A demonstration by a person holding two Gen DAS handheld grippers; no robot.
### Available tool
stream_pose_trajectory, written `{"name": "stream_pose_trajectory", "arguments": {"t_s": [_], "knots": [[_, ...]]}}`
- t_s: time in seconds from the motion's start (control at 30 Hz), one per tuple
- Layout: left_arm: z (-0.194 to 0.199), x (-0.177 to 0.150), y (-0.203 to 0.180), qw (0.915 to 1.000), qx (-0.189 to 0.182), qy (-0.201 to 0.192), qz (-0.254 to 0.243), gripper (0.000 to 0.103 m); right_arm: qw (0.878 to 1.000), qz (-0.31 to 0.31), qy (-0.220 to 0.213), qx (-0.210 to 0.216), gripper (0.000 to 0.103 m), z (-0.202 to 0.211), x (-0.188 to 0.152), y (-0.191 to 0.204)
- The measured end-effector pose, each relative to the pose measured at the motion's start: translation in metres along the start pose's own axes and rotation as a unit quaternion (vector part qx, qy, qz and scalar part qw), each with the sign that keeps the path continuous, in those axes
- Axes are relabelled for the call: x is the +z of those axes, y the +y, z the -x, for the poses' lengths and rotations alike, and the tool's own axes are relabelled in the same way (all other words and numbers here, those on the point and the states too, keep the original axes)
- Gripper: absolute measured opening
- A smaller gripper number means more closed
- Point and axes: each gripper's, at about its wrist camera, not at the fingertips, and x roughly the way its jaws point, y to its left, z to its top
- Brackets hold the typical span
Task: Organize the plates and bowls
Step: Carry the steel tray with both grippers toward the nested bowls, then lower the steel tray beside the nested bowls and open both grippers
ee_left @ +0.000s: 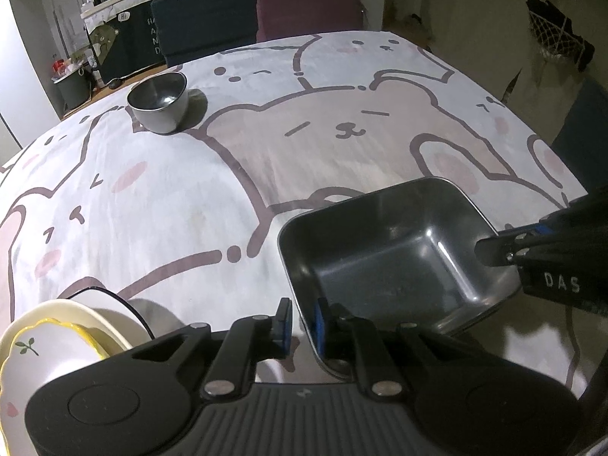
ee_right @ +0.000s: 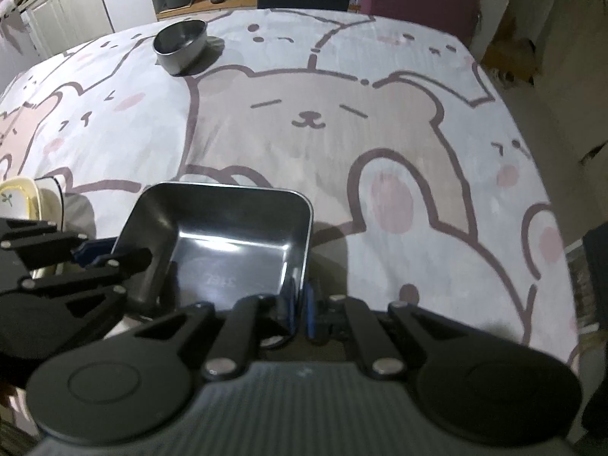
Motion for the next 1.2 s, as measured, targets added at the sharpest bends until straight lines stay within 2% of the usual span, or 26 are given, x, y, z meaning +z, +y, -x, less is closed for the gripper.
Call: {"name": "stream_pose_trajectory", "arguments": {"t_s": [0.37,0.93,1.17,1.2], "knots": [[-0.006,-0.002,0.003,0.9998,-0.010,0.015,0.002,0.017,0.999,-0.028,0.022,0.028,0.013,-0.012,-0.001,-0.013],[-0.008,-0.001,0.005,0.9995,-0.021,0.023,0.005,0.018,0.998,-0.044,0.032,0.039,0.021,-0.021,-0.001,-0.019],[-0.003,-0.002,0.009,0.9993,-0.031,0.016,0.015,0.018,0.998,-0.044,0.028,0.045,0.022,-0.022,-0.003,-0.022],[-0.001,-0.002,0.009,0.9992,-0.033,0.013,0.017,0.023,0.998,-0.045,0.028,0.047,0.022,-0.021,-0.003,-0.023]]}}
